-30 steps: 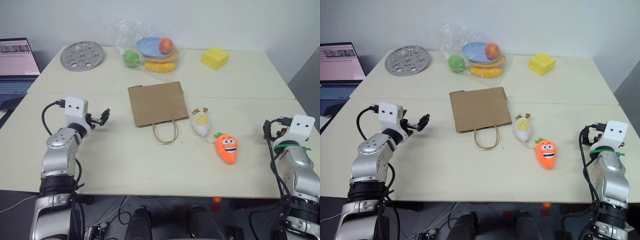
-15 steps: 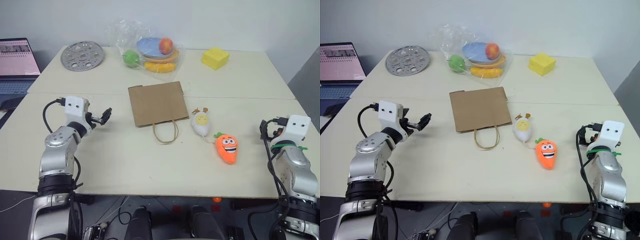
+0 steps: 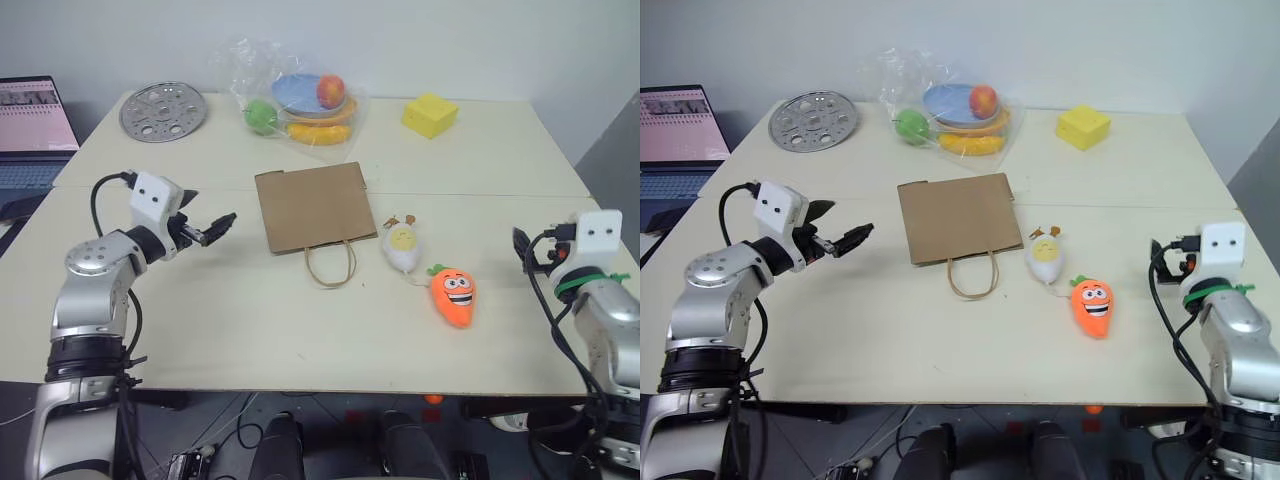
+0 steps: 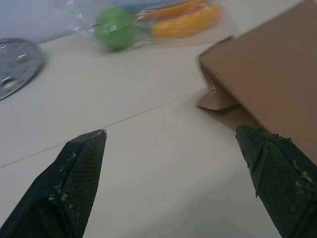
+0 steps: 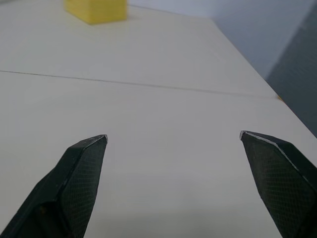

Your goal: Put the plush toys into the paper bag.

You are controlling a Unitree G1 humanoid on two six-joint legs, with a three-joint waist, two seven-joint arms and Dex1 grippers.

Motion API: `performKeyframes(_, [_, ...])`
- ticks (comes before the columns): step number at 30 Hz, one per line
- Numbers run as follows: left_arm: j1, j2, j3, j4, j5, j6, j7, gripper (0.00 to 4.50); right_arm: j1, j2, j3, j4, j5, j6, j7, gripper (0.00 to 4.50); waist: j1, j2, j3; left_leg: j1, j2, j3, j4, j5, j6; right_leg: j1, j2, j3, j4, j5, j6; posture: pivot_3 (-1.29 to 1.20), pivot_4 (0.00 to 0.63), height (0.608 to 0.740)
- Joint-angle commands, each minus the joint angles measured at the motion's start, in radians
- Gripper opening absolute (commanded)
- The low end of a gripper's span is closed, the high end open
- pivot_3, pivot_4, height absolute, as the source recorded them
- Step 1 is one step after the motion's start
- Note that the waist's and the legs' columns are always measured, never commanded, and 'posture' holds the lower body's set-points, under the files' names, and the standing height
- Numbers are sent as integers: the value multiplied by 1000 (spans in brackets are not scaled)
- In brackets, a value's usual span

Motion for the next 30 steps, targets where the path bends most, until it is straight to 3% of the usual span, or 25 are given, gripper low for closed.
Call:
performKeyframes(1, [-24, 49, -123, -90, 3, -103, -246, 4471, -68, -139, 80, -252, 327, 161, 357, 4500, -1, 1, 1, 0, 0, 0, 0, 0, 0, 0, 0, 0, 0, 0, 0, 0, 150, 740])
performKeyframes(5, [-58, 34, -231, -52, 54, -221, -361, 4471, -130, -240, 152, -339, 467, 264, 473, 4500, 2, 1, 0, 1, 1, -2, 0, 0, 0, 3, 1, -1, -2, 0, 0, 0, 150, 740])
performKeyframes(11, [-122, -39, -339, 56, 142, -446, -417, 4471, -206, -245, 213, -363, 480, 286, 454, 4500, 10, 0, 0, -1, 0, -1, 1, 0, 0, 4, 1, -1, -10, 0, 0, 0, 150, 740])
performKeyframes(22, [-222, -178, -352, 294, 218, -621, -335, 4471, -206, -233, 173, -423, 504, 320, 331, 4500, 18, 0, 0, -2, 1, -1, 1, 0, 0, 4, 1, -1, -11, 1, 1, 0, 150, 740])
performKeyframes(30, [-277, -210, -362, 428, 246, -717, -342, 4471, -168, -251, 127, -410, 523, 324, 308, 4500, 21, 0, 0, -2, 1, -1, 1, 0, 0, 4, 1, -1, -10, 1, 1, 0, 150, 740])
